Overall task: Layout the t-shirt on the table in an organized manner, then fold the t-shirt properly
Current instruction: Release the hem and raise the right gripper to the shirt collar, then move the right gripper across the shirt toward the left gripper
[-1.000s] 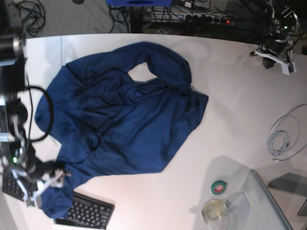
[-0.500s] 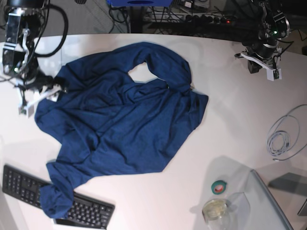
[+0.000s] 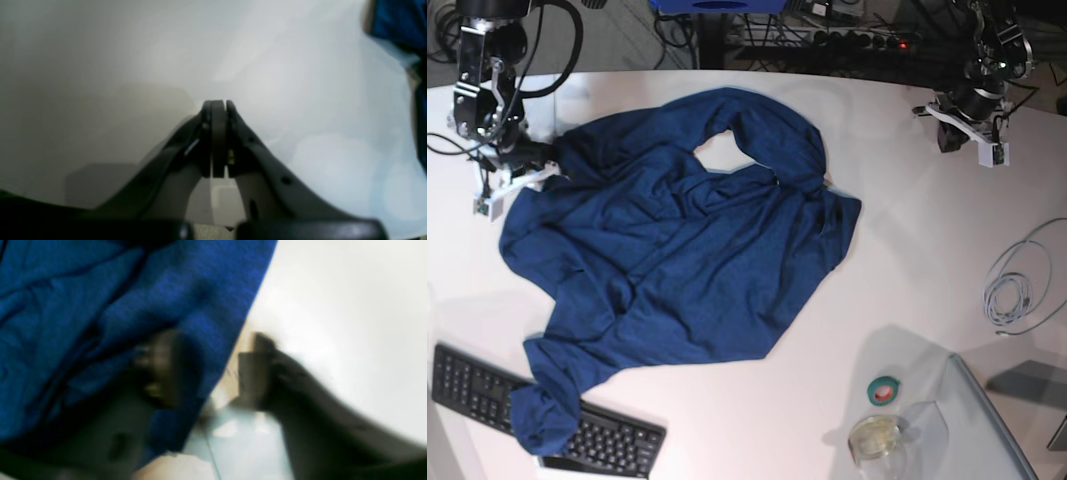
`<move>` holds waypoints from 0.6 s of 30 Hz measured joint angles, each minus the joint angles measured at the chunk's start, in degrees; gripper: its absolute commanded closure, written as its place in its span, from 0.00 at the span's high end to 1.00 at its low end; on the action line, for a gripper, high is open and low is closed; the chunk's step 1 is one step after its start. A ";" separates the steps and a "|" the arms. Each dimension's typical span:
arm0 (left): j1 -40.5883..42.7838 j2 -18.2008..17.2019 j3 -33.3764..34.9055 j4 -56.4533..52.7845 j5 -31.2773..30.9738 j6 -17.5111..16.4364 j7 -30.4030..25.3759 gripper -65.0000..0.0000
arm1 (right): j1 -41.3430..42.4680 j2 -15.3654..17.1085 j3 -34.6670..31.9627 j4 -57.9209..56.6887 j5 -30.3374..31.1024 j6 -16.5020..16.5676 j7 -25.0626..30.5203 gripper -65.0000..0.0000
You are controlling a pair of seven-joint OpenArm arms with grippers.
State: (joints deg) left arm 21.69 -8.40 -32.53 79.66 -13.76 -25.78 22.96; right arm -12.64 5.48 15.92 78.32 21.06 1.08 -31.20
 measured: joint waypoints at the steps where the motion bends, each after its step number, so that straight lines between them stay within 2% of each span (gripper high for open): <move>1: 0.09 0.00 0.00 -0.02 0.00 0.00 -0.02 0.00 | -0.52 0.02 0.04 0.17 0.04 0.00 -0.04 0.03; 2: 0.09 -0.02 0.00 -0.17 0.00 0.02 -0.02 0.00 | -1.14 -0.04 0.11 0.35 0.76 0.02 0.20 0.00; 4: 0.07 0.00 0.00 -0.26 -0.02 0.00 -0.02 0.00 | -2.10 -0.26 1.44 1.18 1.33 0.42 -0.46 0.03; 6: -0.13 0.04 0.11 -0.26 0.04 0.02 0.00 0.00 | -3.52 -1.44 5.79 2.89 1.51 0.63 -2.51 0.00; 9: -0.48 -0.02 0.28 -0.26 0.04 0.00 0.00 0.00 | -7.63 -0.92 10.40 5.90 0.63 0.39 -3.32 0.00; 12: -0.55 0.04 0.35 -0.28 0.02 0.00 0.00 0.00 | -10.03 -0.76 11.54 9.62 -0.02 -0.04 -3.52 0.00; 16: -0.55 -0.04 0.35 -0.28 -0.02 0.02 -0.02 0.00 | -10.25 -2.91 14.47 12.96 1.27 0.24 -2.89 0.01; 18: -0.55 -0.02 0.37 -0.28 -0.02 0.00 -0.02 0.00 | -10.58 -2.78 16.20 12.74 0.79 0.31 -3.45 0.01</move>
State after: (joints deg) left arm 21.15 -8.43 -32.16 79.37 -13.78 -25.78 22.94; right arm -23.22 2.70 32.12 91.07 21.85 1.39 -34.65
